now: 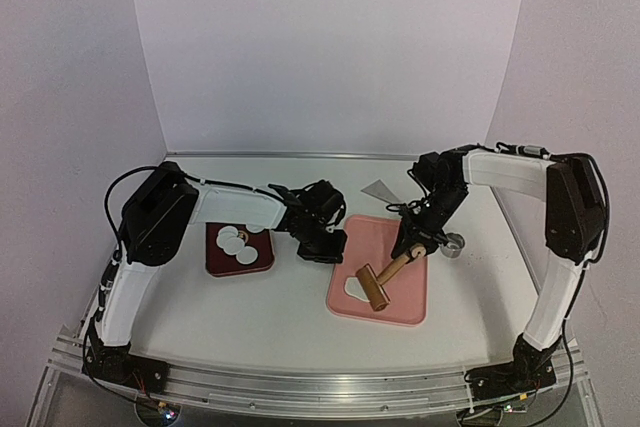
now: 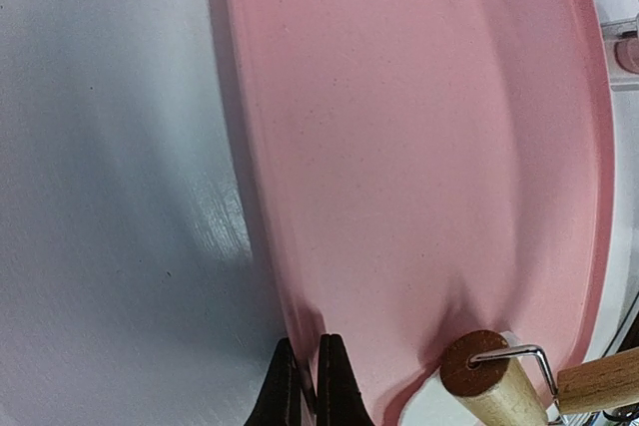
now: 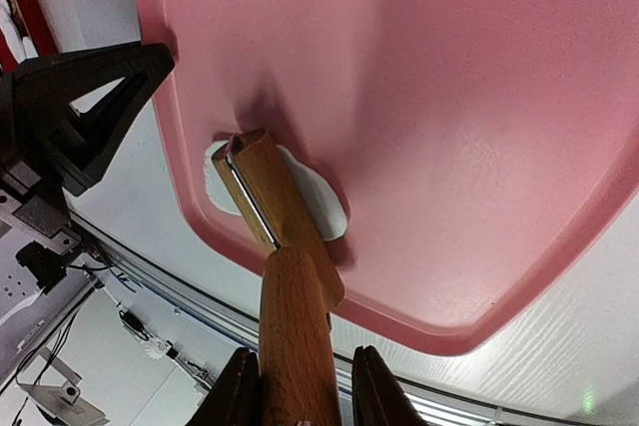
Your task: Roll out the dumpling wrappers from the dough
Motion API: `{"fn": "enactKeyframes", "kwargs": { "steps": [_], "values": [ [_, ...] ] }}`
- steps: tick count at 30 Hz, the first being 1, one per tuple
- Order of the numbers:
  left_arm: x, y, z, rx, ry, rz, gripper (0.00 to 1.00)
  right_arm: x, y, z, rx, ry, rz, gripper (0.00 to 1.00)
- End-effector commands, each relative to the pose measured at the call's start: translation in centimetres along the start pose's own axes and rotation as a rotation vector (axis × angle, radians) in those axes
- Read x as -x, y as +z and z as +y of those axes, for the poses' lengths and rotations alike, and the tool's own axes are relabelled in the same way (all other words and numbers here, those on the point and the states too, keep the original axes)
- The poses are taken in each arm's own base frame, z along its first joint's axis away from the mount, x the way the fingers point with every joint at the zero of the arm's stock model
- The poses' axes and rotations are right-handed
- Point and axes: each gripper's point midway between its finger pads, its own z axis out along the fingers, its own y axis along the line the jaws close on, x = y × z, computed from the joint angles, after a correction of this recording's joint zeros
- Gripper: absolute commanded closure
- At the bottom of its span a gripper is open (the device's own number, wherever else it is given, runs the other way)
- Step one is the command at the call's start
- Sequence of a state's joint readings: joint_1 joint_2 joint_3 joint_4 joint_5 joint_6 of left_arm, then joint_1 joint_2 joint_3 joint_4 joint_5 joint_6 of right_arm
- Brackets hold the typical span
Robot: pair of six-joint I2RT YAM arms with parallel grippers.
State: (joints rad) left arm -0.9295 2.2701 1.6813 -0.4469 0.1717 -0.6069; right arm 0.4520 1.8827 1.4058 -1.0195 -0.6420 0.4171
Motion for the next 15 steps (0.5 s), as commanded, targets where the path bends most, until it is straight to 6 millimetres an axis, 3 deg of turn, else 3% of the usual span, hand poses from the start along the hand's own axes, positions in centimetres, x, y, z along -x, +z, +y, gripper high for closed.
{"fn": "enactKeyframes", "kwargs": {
  "steps": [1,5,11,15],
  "values": [
    [-2.0,-1.1,2.0,0.081,-0.016,0.049,1.0,0.8,3.7,-5.3,-0.287,-0.001,-0.001,1.0],
    [-2.1,-1.0,1.8,0.077,-0.051,0.062,1.0,1.1,3.7,-5.3,-0.298,-0.027,-0.001,1.0],
    [-2.3,-1.7,2.5,0.103,-0.088,0.028,1.0,1.0,0.6,-9.1,-0.293,0.04,-0.022,1.0],
    [-2.1,-1.8,2.4,0.093,-0.061,0.008,1.0,1.4,1.9,-8.5,-0.283,0.043,0.006,1.0]
  ]
}}
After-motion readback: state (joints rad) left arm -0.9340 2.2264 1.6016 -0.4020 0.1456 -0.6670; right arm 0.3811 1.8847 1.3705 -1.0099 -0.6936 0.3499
